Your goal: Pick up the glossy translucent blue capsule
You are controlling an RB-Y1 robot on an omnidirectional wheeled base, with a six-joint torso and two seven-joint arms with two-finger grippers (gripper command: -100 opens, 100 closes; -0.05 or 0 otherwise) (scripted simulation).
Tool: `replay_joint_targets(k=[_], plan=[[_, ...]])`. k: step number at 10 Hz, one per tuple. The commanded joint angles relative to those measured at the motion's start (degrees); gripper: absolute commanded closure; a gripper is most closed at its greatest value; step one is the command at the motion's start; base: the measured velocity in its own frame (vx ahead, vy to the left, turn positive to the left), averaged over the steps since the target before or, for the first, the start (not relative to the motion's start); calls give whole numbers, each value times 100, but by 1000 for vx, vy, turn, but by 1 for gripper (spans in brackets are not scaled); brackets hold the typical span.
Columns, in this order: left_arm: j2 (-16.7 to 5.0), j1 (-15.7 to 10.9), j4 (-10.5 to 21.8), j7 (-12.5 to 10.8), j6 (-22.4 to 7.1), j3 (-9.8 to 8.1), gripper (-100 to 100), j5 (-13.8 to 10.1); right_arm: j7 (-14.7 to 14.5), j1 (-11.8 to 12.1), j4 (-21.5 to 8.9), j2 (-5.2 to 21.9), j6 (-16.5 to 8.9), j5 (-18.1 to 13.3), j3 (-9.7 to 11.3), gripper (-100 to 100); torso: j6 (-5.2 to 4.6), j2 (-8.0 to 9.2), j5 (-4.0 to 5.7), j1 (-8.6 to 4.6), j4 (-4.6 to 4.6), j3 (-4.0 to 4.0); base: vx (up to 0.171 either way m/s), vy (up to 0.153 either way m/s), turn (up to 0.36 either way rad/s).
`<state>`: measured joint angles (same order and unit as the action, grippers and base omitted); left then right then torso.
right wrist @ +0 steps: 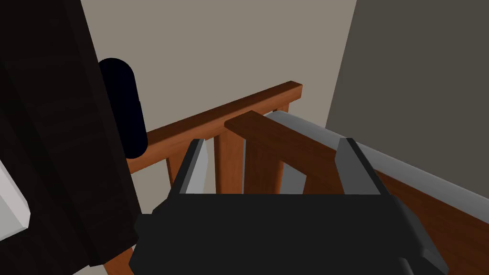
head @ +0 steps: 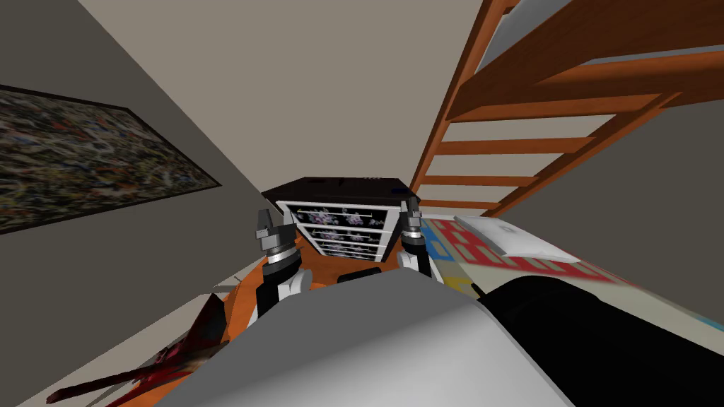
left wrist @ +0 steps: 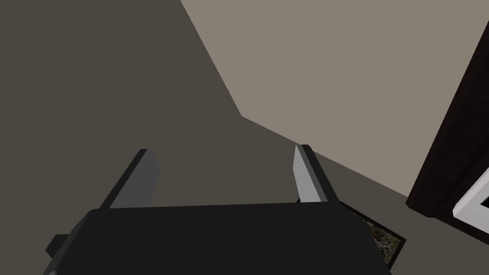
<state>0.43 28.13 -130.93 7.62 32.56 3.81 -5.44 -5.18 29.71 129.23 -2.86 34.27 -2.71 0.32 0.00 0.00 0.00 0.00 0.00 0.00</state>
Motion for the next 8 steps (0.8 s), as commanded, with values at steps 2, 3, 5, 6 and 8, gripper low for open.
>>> replay_joint_targets(k=[2,3,5,6,8], plan=[[0,0,0,0,0,0,0,0,13,19,-52,312,44,-74,-82,-100,-1,8,0,1,-1,-4,-30,15,-29],[0,0,0,0,0,0,0,0,27,38,-109,546,84,-149,-166,-100,0,12,-1,5,-3,-7,-41,20,-26],[0,0,0,0,0,0,0,0,44,63,-184,815,135,-246,-276,-100,-1,20,-1,4,-4,-11,-47,18,-43],[0,-1,0,0,0,0,0,0,64,95,-276,1016,196,-365,-410,-100,0,18,-1,4,-4,-11,-43,26,-50],[0,0,0,0,0,0,0,0,87,131,-381,1315,266,-503,-567,-100,0,15,-2,6,-4,-9,-38,22,-39]])
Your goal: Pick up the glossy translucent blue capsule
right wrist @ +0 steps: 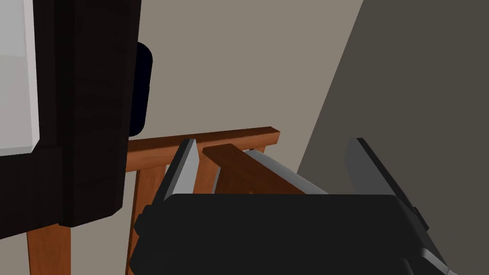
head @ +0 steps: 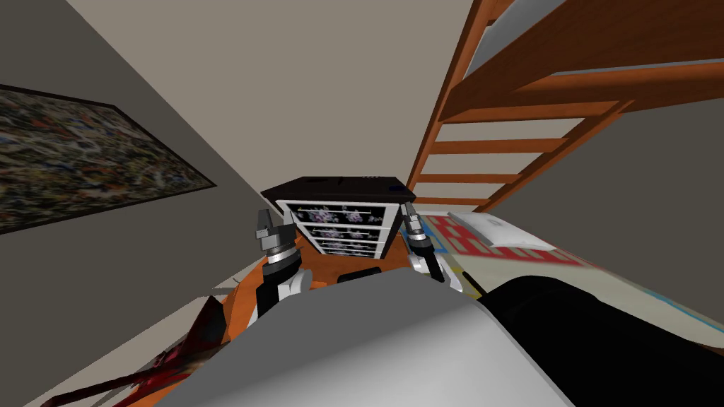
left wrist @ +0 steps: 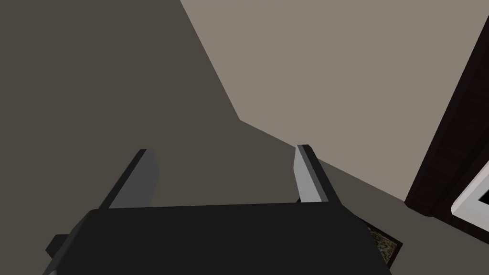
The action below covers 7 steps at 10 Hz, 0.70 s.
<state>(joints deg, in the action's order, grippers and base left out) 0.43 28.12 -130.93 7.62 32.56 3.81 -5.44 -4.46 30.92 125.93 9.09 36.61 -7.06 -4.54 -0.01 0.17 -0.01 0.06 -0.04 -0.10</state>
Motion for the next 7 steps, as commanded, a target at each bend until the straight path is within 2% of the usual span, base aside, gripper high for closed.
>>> replay_joint_targets(k=[1,2,3,4,5,6,7], plan=[[0,0,0,0,0,0,0,0,14,11,-51,206,33,-68,-81,-100,0,0,0,0,0,0,-38,20,-30],[0,0,0,0,0,0,0,0,39,53,-169,422,111,-225,-257,-100,1,-2,0,0,0,0,-47,21,-60],[0,0,0,0,0,0,0,0,39,53,-169,527,111,-225,-257,-100,0,2,0,-1,0,-1,-44,22,-34],[0,0,0,0,0,0,0,0,67,99,-298,736,198,-397,-453,-100,1,0,0,1,-1,-1,-47,27,-76],[0,0,0,0,0,0,0,0,67,99,-298,863,198,-397,-453,-100,0,2,0,2,-1,-1,-43,24,-36],[0,0,0,0,0,0,0,0,96,149,-435,1055,291,-585,-666,-100,2,0,0,2,-1,-1,-57,25,-65],[0,0,0,0,0,0,0,0,96,149,-435,1214,291,-585,-666,-100,0,4,0,2,-1,-2,-47,26,-39]])
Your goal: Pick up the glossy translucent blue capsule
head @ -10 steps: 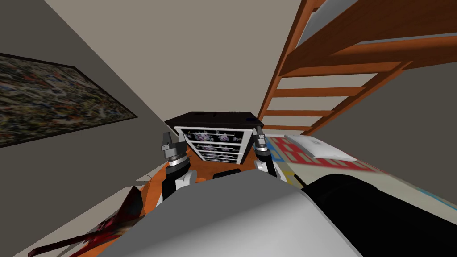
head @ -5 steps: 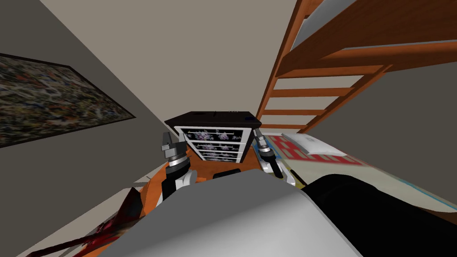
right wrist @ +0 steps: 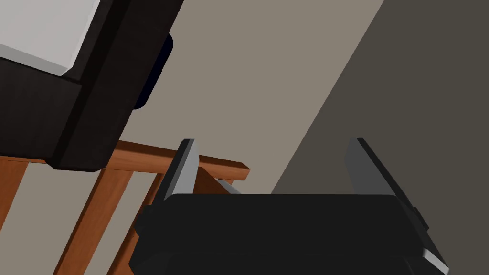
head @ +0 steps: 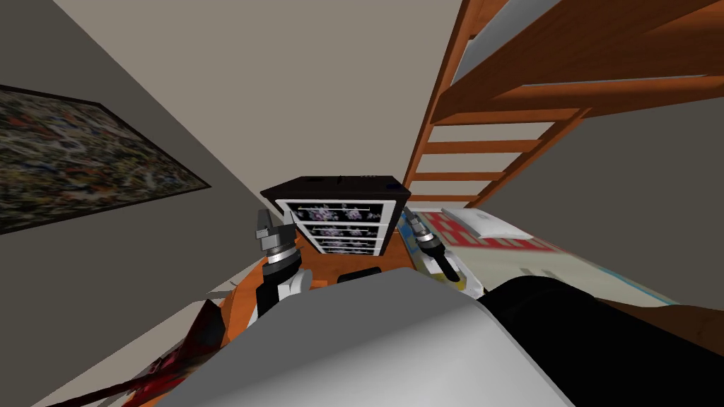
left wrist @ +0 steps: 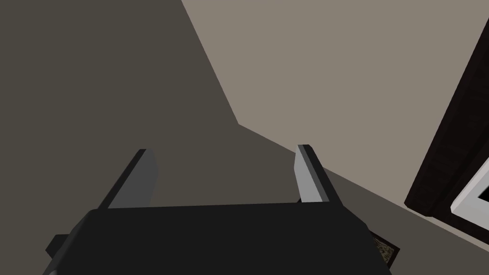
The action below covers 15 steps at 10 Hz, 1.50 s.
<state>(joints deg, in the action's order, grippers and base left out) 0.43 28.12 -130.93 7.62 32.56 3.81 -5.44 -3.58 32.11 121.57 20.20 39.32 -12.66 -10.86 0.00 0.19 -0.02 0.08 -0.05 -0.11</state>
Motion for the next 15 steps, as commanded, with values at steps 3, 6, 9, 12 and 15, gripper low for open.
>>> replay_joint_targets(k=[3,6,9,12,15], plan=[[0,0,0,0,0,0,0,0,72,140,-293,635,228,-435,-502,-100,0,3,-1,2,-1,-2,-58,30,-68],[0,0,0,0,0,0,0,0,106,200,-447,1138,341,-654,-753,-100,-2,5,0,3,-1,-3,-53,31,-59],[0,0,0,0,0,0,0,0,142,264,-604,1625,459,-880,-1011,-100,-1,-5,1,-2,2,3,-36,17,-46],[0,0,0,0,0,0,0,0,179,332,-763,2051,583,-1110,-1275,-100,1,3,0,2,-1,-2,-49,20,-42],[0,0,0,0,0,0,0,0,218,403,-925,2472,712,-1343,-1542,-100,2,-6,0,3,1,3,-32,20,-43]])
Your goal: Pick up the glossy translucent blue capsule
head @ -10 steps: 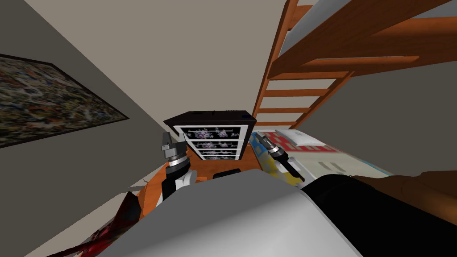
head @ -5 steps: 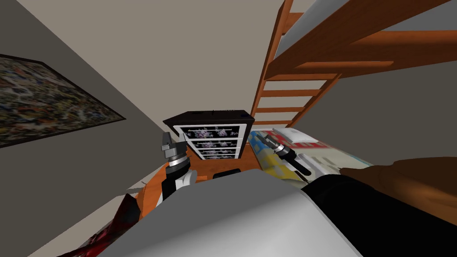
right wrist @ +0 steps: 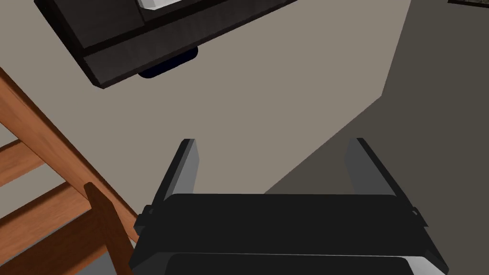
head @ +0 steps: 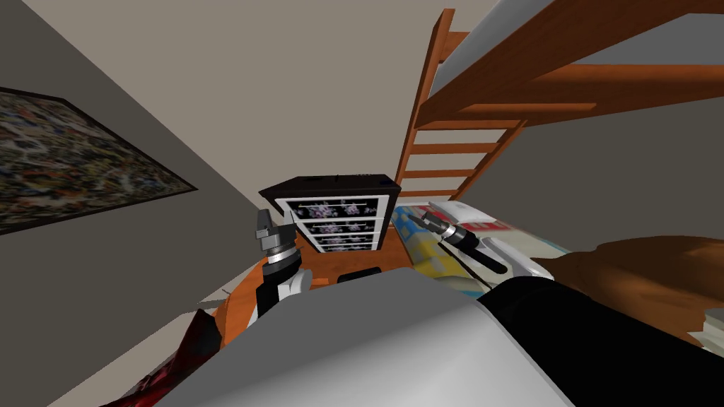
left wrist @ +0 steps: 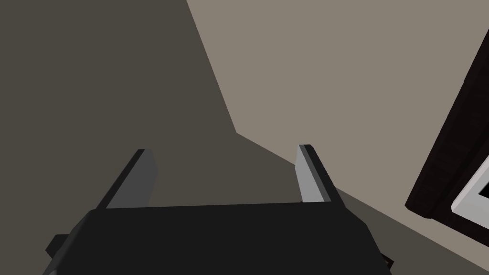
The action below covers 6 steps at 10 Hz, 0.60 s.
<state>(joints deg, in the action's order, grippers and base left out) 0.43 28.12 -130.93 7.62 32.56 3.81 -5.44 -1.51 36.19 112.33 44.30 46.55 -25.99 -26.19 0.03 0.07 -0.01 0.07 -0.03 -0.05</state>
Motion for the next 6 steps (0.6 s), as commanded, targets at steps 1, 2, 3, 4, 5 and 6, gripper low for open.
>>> replay_joint_targets(k=[1,2,3,4,5,6], plan=[[0,0,0,0,0,0,0,0,52,68,-166,286,121,-242,-277,-100,0,0,0,0,0,0,-38,20,-70],[0,0,0,0,0,0,0,0,52,68,-166,454,121,-242,-277,-100,-3,5,-1,2,-1,-2,-36,22,-51],[0,0,0,0,0,0,0,0,96,145,-335,625,258,-474,-540,-100,-1,5,-1,3,-1,-3,-49,30,-86],[0,0,0,0,0,0,0,0,96,145,-335,803,258,-474,-545,-100,-3,10,-2,6,-2,-6,-43,24,-47],[0,0,0,0,0,0,0,0,96,145,-335,919,258,-474,-545,-100,0,8,-1,5,-2,-4,-15,8,11],[0,0,0,0,0,0,0,0,143,225,-506,1123,399,-703,-811,-100,1,-1,0,1,0,1,-23,15,-68]])
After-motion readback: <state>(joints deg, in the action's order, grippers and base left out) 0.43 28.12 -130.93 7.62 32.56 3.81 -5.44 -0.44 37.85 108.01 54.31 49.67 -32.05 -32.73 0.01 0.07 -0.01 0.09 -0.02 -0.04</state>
